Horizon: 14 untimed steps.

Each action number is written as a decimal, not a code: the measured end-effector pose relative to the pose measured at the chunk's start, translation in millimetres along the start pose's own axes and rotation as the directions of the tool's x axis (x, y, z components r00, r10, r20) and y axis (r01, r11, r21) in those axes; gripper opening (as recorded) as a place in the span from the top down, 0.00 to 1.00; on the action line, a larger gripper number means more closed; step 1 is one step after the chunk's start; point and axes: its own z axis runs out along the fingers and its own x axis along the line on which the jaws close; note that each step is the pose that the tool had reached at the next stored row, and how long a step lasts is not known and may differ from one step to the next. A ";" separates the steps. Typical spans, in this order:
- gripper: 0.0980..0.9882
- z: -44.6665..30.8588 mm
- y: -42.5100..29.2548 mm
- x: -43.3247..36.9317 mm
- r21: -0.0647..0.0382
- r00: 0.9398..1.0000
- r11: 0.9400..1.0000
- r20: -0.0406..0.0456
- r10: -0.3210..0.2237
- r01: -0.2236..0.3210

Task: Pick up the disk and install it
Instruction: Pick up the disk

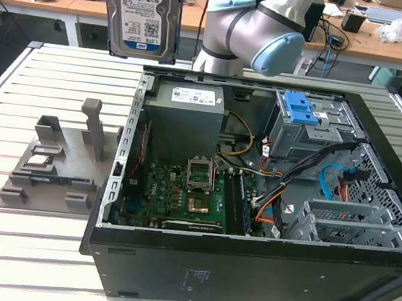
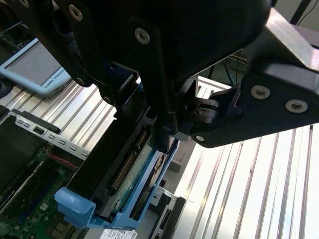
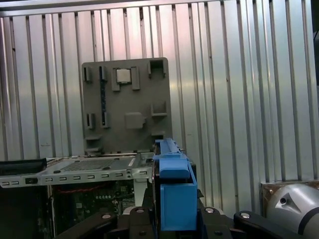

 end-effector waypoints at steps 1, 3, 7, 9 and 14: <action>0.70 0.0 -2.8 -0.2 0.000 1.000 1.000 0.000 0.000 0.000; 0.70 -0.1 -9.8 -0.8 0.000 1.000 1.000 0.000 0.000 0.000; 0.70 -0.3 -22.4 -1.7 0.000 1.000 1.000 0.000 0.000 0.000; 0.70 -0.4 -32.4 -2.5 0.000 1.000 1.000 0.000 0.000 0.000; 0.70 -0.7 -54.5 -4.2 0.000 1.000 1.000 0.000 0.000 0.000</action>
